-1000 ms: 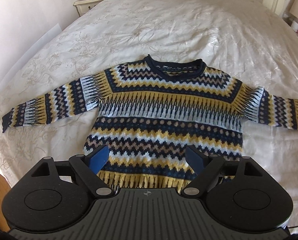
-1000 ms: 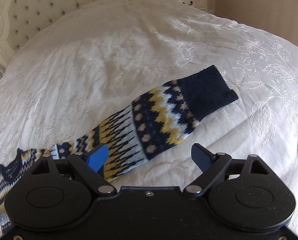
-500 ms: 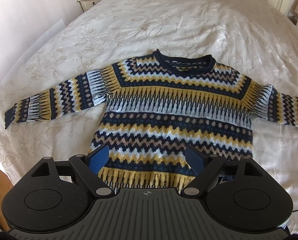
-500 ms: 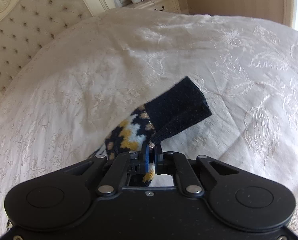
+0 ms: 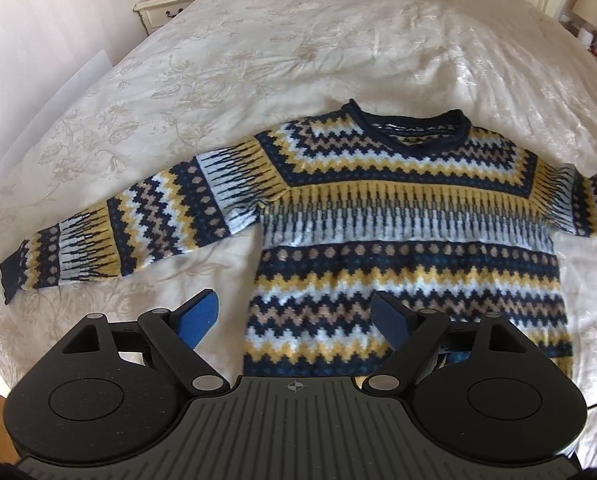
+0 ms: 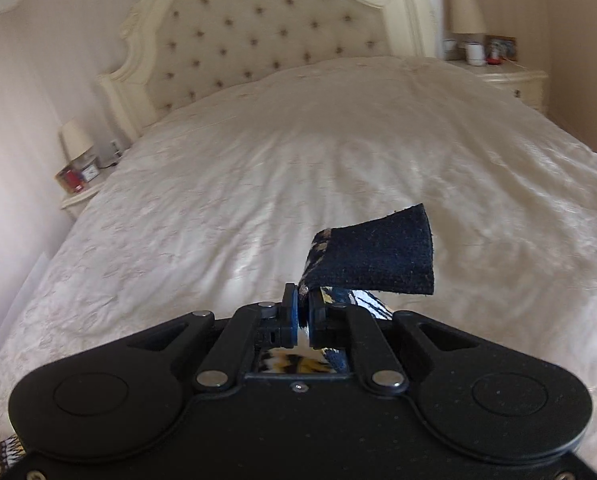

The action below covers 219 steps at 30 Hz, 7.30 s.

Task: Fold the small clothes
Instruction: 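Lift the cuff with the right gripper and fold the sleeve across the sweater body, then open the right gripper to release the folded sleeve on the body, then move the left gripper to the other navy sleeve cuff and grasp it, then lift the cuff with the left gripper and fold the sleeve across the body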

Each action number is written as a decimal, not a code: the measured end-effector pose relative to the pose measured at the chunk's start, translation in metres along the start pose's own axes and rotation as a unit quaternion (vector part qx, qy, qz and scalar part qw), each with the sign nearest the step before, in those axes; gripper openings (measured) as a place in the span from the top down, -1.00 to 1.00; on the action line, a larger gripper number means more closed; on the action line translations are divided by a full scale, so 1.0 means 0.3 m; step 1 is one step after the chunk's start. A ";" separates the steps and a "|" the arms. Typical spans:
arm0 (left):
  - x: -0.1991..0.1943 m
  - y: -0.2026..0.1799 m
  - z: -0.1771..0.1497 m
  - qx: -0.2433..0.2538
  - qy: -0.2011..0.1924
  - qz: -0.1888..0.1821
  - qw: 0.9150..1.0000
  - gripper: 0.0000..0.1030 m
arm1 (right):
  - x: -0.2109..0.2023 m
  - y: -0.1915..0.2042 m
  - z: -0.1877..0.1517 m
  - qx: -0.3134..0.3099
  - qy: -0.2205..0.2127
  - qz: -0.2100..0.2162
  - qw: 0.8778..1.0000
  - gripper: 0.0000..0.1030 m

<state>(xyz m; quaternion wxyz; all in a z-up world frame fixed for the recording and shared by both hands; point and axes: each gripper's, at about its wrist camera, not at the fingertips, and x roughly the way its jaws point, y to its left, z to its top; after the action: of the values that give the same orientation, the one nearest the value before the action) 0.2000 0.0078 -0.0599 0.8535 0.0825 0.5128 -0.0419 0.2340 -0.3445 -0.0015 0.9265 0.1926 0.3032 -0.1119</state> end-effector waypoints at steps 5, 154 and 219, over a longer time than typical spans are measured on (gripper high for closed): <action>0.047 0.144 0.012 -0.011 0.006 0.013 1.000 -0.62 | 0.159 0.330 -0.110 -0.054 0.033 0.062 0.996 0.78; 0.441 1.191 -0.119 -0.303 -0.016 0.033 0.952 -0.62 | 0.068 0.730 -0.825 -0.104 0.193 0.091 0.971 -0.99; 0.271 0.078 0.062 -0.060 -0.042 -0.079 0.994 0.34 | 0.138 0.321 -0.619 -0.047 0.182 0.139 0.972 -0.99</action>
<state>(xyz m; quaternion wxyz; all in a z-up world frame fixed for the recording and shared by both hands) 0.2580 0.0284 -0.1208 0.8718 -0.0114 0.4829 -0.0818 0.2016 -0.1825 -0.1365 0.8703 0.2066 0.4417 0.0690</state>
